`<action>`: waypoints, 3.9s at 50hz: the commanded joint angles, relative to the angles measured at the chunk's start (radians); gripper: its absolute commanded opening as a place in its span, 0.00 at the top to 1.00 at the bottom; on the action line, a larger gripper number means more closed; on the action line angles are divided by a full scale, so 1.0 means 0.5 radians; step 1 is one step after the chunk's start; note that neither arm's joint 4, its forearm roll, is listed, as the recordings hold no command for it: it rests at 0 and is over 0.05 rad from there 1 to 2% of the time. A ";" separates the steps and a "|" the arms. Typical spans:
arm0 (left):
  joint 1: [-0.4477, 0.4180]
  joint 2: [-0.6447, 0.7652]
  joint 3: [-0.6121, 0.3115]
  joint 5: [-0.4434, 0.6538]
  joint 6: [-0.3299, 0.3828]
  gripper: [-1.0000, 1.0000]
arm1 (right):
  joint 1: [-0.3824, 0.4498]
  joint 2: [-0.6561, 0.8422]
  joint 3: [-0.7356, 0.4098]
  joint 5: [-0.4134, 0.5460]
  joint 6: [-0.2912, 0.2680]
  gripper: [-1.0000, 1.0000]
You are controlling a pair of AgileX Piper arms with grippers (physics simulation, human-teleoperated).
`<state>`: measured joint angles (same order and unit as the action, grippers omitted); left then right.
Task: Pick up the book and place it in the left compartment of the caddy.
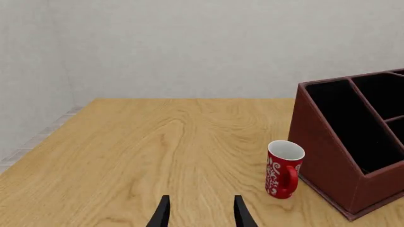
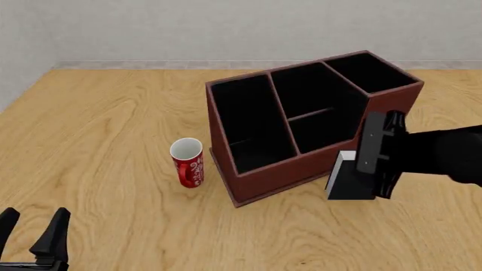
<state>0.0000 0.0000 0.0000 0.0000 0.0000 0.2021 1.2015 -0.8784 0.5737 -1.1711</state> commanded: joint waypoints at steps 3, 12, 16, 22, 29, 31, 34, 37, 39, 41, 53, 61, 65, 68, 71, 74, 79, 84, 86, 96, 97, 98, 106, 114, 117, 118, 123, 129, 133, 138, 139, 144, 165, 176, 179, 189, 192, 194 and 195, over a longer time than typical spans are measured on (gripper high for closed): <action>0.000 0.000 0.000 0.000 0.000 0.00 | 0.009 0.054 0.036 -0.054 0.028 0.00; 0.000 0.000 0.000 0.000 0.000 0.00 | -0.007 0.068 0.081 -0.088 0.033 0.00; 0.000 0.000 0.000 0.000 0.000 0.00 | -0.019 0.086 0.091 -0.105 0.034 0.00; 0.000 0.000 0.000 0.000 0.000 0.00 | -0.031 0.101 0.098 -0.120 0.031 0.00; 0.000 0.000 0.000 0.000 0.000 0.00 | -0.063 0.136 0.097 -0.150 0.021 0.00; 0.000 0.000 0.000 0.000 0.000 0.00 | -0.072 0.145 0.102 -0.161 0.015 0.00; 0.000 0.000 0.000 0.000 0.000 0.00 | -0.087 0.161 0.103 -0.171 0.007 0.00; 0.000 0.000 0.000 0.000 0.000 0.00 | -0.100 0.177 0.095 -0.177 0.007 0.00; 0.000 0.000 0.000 0.000 0.000 0.00 | -0.106 0.185 0.095 -0.186 0.005 0.00; 0.000 0.000 0.000 0.000 0.000 0.00 | -0.104 0.188 0.105 -0.191 0.009 0.00; 0.000 0.000 0.000 0.000 0.000 0.00 | -0.081 0.240 0.130 -0.214 0.043 0.00; 0.000 0.000 0.000 0.000 0.000 0.00 | -0.102 0.261 0.131 -0.216 0.037 0.00; 0.000 0.000 0.000 0.000 0.000 0.00 | -0.099 0.274 0.132 -0.220 0.044 0.00; 0.000 0.000 0.000 0.000 0.000 0.00 | -0.105 0.285 0.133 -0.222 0.047 0.00; 0.000 0.000 0.000 0.000 0.000 0.00 | -0.107 0.300 0.134 -0.216 0.060 0.00; 0.000 0.000 0.000 0.000 0.000 0.00 | -0.116 0.309 0.151 -0.219 0.055 0.00; 0.000 0.000 0.000 0.000 0.000 0.00 | -0.123 0.330 0.160 -0.221 0.068 0.00; 0.000 0.000 0.000 0.000 0.000 0.00 | -0.121 0.339 0.166 -0.217 0.079 0.00; 0.000 0.000 0.000 0.000 0.000 0.00 | -0.117 0.343 0.167 -0.218 0.084 0.00; 0.000 0.000 0.000 0.000 0.000 0.00 | -0.108 0.380 0.186 -0.225 0.106 0.00; 0.000 0.000 0.000 0.000 0.000 0.00 | -0.108 0.380 0.190 -0.225 0.106 0.00; 0.000 0.000 0.000 0.000 0.000 0.00 | -0.104 0.382 0.184 -0.220 0.115 0.00; 0.000 0.000 0.000 0.000 0.000 0.00 | -0.080 0.387 0.197 -0.205 0.148 0.00; 0.000 0.000 0.000 0.000 0.000 0.00 | -0.024 0.405 0.211 -0.184 0.207 0.00; 0.000 0.000 0.000 0.000 0.000 0.00 | -0.002 0.404 0.224 -0.173 0.227 1.00; 0.000 0.000 0.000 0.000 0.000 0.00 | 0.003 0.401 0.228 -0.171 0.230 1.00; 0.000 0.000 0.000 0.000 0.000 0.00 | 0.004 0.384 0.245 -0.155 0.230 1.00; 0.000 0.000 0.000 0.000 0.000 0.00 | 0.019 0.367 0.263 -0.136 0.246 1.00; 0.000 0.000 0.000 0.000 0.000 0.00 | 0.032 0.365 0.281 -0.136 0.256 1.00; 0.000 0.000 0.000 0.000 0.000 0.00 | 0.069 0.356 0.306 -0.130 0.283 1.00; 0.000 0.000 0.000 0.000 0.000 0.00 | 0.069 0.356 0.306 -0.130 0.283 1.00; 0.000 0.000 0.000 0.000 0.000 0.00 | 0.092 0.322 0.315 -0.098 0.292 1.00; 0.000 0.000 0.000 0.000 0.000 0.00 | 0.034 0.104 0.294 0.066 0.180 1.00; 0.000 0.000 0.000 0.000 0.000 0.00 | -0.025 -0.016 0.262 0.184 0.108 1.00; 0.000 0.000 0.000 0.000 0.000 0.00 | -0.045 -0.070 0.255 0.237 0.088 1.00; 0.000 0.000 0.000 0.000 0.000 0.00 | -0.125 -0.250 0.270 0.377 0.006 1.00; 0.000 0.000 0.000 0.000 0.000 0.00 | -0.152 -0.320 0.261 0.434 -0.016 1.00; 0.000 0.000 0.000 0.000 0.000 0.00 | -0.163 -0.368 0.255 0.477 -0.024 1.00; 0.000 0.000 0.000 0.000 0.000 0.00 | -0.171 -0.388 0.259 0.492 -0.032 1.00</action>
<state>0.0000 0.0000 0.0000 0.0000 0.0000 0.1541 1.0960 -0.7517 0.7356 -1.1709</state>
